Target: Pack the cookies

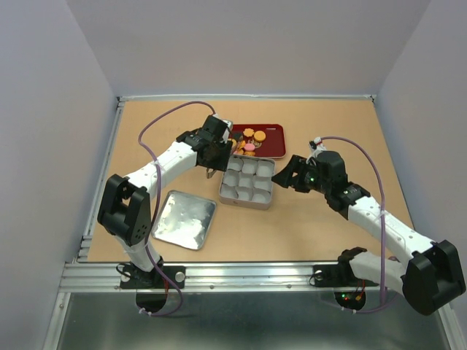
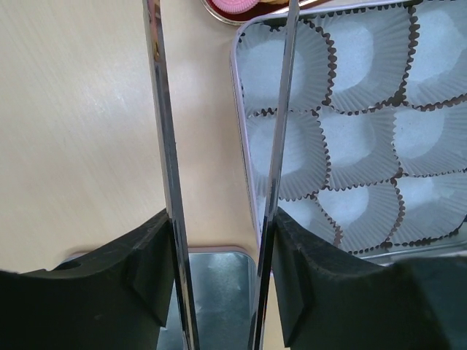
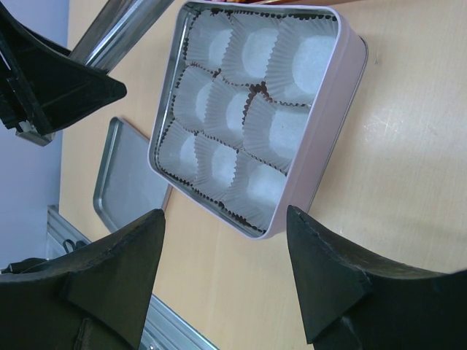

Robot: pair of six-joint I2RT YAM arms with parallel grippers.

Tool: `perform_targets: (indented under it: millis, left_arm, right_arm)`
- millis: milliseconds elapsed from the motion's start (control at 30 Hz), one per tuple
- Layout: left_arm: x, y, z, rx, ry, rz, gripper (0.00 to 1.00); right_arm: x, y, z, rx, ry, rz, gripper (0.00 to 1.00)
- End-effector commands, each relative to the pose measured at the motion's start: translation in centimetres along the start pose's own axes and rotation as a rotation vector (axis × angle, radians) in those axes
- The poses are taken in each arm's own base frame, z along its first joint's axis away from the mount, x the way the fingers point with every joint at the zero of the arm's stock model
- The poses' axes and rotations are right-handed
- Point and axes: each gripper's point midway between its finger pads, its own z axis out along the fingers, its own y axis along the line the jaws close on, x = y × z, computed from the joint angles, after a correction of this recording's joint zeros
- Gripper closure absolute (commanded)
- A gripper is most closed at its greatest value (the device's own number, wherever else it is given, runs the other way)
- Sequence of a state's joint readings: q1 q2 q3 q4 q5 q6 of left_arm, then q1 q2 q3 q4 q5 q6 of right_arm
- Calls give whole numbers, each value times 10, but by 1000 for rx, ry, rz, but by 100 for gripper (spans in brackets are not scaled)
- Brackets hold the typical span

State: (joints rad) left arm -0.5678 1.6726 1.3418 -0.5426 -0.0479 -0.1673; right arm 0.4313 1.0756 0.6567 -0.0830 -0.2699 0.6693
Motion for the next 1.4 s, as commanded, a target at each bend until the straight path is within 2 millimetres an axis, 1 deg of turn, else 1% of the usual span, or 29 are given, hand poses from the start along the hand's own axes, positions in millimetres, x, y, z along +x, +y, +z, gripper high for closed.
perform_targets:
  millis: [0, 33, 100, 333, 567, 733, 833, 933, 1067, 1167, 1233, 1367]
  left_arm:
    - [-4, -2, -5, 13, -26, -12, 37]
    - [-3, -2, -4, 10, -23, -13, 34]
    - [-2, 2, -3, -11, -18, -17, 33]
    - [3, 5, 4, -30, -5, -18, 33]
    - [-5, 8, 4, -52, -29, -37, 39]
    - [-11, 11, 2, -46, -45, -67, 39]
    - [-8, 9, 4, -26, -34, -65, 39]
    - [2, 4, 9, 6, -2, -57, 40]
    - [14, 7, 15, -7, 24, -65, 42]
    - [18, 5, 19, 0, 32, -65, 43]
    - [18, 7, 20, -10, 33, -65, 43]
    - [13, 7, 20, -15, 22, -67, 47]
  right_arm:
    - [4, -4, 0, -1, 0, -11, 27]
    - [5, -6, 0, 3, 2, -8, 27]
    - [5, -6, 0, 4, 3, -7, 27]
    - [6, -7, 0, 6, 8, -9, 27]
    - [10, -10, 0, 10, 13, -4, 27]
    - [12, -11, 0, 12, 16, -3, 27]
    - [12, -12, 0, 14, 18, -4, 27]
    - [12, -12, 1, 14, 18, -7, 27]
    - [14, -13, 2, 16, 22, -5, 27]
    - [14, -14, 1, 15, 24, -4, 27]
    - [16, -14, 1, 14, 28, -4, 27]
    - [17, -15, 1, 15, 31, -4, 27]
